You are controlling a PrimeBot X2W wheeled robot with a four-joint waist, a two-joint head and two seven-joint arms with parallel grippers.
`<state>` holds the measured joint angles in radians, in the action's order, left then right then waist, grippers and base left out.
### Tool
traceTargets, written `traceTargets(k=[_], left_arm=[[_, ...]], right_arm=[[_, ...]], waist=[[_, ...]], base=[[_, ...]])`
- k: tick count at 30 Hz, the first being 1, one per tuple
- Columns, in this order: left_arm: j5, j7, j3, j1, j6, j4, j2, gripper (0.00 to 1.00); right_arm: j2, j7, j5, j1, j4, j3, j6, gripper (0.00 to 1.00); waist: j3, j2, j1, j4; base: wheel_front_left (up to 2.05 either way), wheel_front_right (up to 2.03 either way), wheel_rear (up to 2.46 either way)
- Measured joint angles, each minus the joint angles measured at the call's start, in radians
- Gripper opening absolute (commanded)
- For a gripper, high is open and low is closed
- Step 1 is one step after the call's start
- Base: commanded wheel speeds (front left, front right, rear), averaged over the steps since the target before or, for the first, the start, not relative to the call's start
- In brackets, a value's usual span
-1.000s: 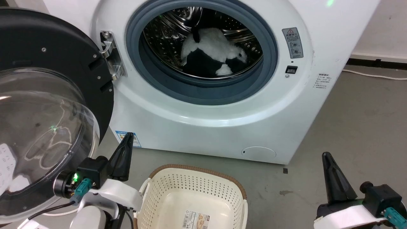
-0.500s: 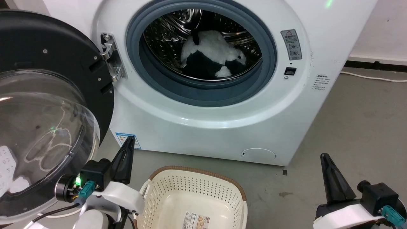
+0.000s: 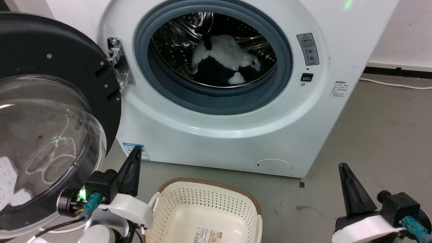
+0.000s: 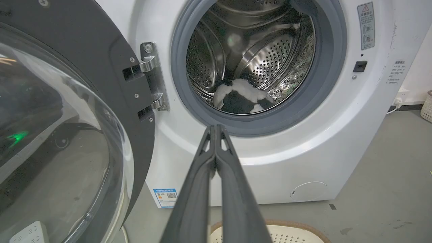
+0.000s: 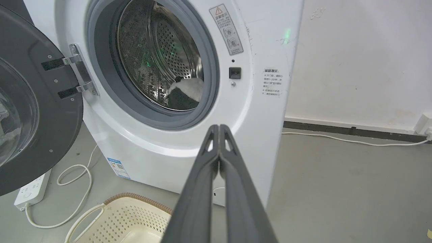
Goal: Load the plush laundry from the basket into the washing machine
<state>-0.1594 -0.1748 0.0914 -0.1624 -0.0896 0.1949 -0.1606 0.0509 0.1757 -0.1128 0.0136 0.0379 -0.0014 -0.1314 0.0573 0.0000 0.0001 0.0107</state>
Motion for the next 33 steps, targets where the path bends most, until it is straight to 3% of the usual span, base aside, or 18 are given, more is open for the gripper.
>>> traceTargets(k=[33], left_arm=[[0.061,0.069,-0.035,0.061,0.034,-0.072,0.045,0.0]], right_arm=[[0.0,-0.068,0.043,-0.001,-0.012,0.0,0.0,0.0]], waist=[[-0.022,0.0,0.0,-0.004]], base=[[0.0,0.0,0.0]])
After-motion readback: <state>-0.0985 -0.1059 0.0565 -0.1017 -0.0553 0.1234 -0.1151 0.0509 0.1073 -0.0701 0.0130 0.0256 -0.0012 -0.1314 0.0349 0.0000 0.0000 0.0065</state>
